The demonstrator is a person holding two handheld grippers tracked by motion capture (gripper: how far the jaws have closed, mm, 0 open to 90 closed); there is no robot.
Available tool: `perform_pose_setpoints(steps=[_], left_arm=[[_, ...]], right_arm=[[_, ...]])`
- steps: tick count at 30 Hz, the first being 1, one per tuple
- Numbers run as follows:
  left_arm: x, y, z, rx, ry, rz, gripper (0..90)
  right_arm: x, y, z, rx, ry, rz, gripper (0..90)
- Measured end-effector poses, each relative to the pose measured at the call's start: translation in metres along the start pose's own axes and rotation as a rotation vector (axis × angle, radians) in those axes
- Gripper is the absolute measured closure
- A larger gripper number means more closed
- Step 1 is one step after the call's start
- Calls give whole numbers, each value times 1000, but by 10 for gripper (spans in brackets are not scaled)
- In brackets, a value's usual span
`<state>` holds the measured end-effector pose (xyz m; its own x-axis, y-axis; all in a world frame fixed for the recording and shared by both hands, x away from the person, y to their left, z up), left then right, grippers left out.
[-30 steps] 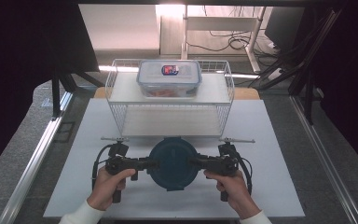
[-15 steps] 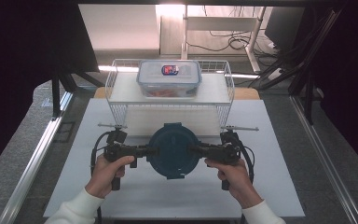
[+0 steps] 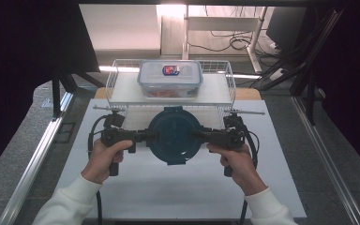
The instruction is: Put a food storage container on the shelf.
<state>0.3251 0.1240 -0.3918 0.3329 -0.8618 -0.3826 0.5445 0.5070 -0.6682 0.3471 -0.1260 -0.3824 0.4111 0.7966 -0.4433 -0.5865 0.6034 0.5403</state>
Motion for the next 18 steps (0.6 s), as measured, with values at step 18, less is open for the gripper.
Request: perform_pose_setpoints(steps=[18], left_arm=[[-22,-15,50,26,-28,-6,458]], right_arm=[[-5,23,54,-42,-25,-4,407]])
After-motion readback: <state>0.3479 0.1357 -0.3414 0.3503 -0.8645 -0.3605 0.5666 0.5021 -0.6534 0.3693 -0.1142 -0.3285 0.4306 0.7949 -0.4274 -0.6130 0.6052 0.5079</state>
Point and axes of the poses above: each handheld gripper's, and its own axes: x roughly forward along the jaws, z roughly out of its top, y roughly to its left, the point moved 5 cm from there along x, roughly forward along the jaws, and after that the axes turned 2 degrees about -z, right-handed, at the moved point
